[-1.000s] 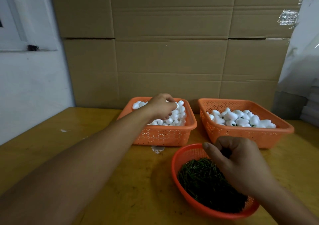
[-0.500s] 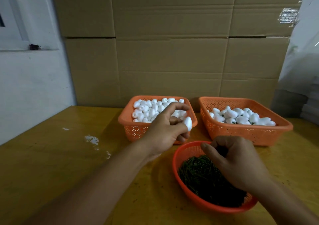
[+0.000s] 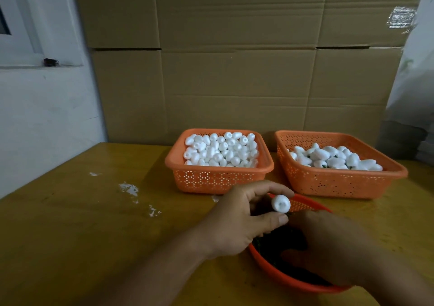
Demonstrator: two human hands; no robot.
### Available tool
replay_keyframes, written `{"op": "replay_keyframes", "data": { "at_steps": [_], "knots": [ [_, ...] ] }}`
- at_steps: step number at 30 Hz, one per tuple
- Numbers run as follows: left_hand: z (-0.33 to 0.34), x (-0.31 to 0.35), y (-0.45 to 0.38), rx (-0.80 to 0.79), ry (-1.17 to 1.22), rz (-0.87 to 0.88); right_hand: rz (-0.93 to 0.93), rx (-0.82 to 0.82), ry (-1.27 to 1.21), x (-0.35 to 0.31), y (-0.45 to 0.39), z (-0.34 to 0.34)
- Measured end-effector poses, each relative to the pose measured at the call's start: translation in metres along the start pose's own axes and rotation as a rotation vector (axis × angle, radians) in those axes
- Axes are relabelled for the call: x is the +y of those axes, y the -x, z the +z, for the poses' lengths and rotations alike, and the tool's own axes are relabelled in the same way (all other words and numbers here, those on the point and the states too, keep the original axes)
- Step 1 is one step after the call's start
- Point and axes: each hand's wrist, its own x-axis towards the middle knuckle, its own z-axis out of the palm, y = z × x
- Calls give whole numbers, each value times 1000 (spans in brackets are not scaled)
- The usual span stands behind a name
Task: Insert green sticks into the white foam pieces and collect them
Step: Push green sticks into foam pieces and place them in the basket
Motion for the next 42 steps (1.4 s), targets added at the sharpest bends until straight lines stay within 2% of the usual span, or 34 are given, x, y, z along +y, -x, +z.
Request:
{"op": "replay_keyframes", "data": {
  "at_steps": [6, 15, 21, 26, 30, 34, 42],
  "knots": [
    [2, -3, -1, 95, -107, 49, -90, -29, -48, -9, -3, 0],
    [3, -7, -1, 148, -7, 27, -35, 65, -124, -4, -10, 9],
    [4, -4, -1, 193, 46, 29, -67, 118, -383, 5, -10, 2],
    [4, 2, -2, 240, 272, -49, -7, 265, -717, 4, -9, -7],
    [2, 5, -2, 268, 361, -84, 37, 272, -995, 2, -5, -16],
    [2, 6, -2, 284, 407, -119, 62, 216, -1051, -1, -4, -20],
    [0, 7, -3, 274, 529, -214, 50, 297, -1247, 3, -7, -15]
  ]
}}
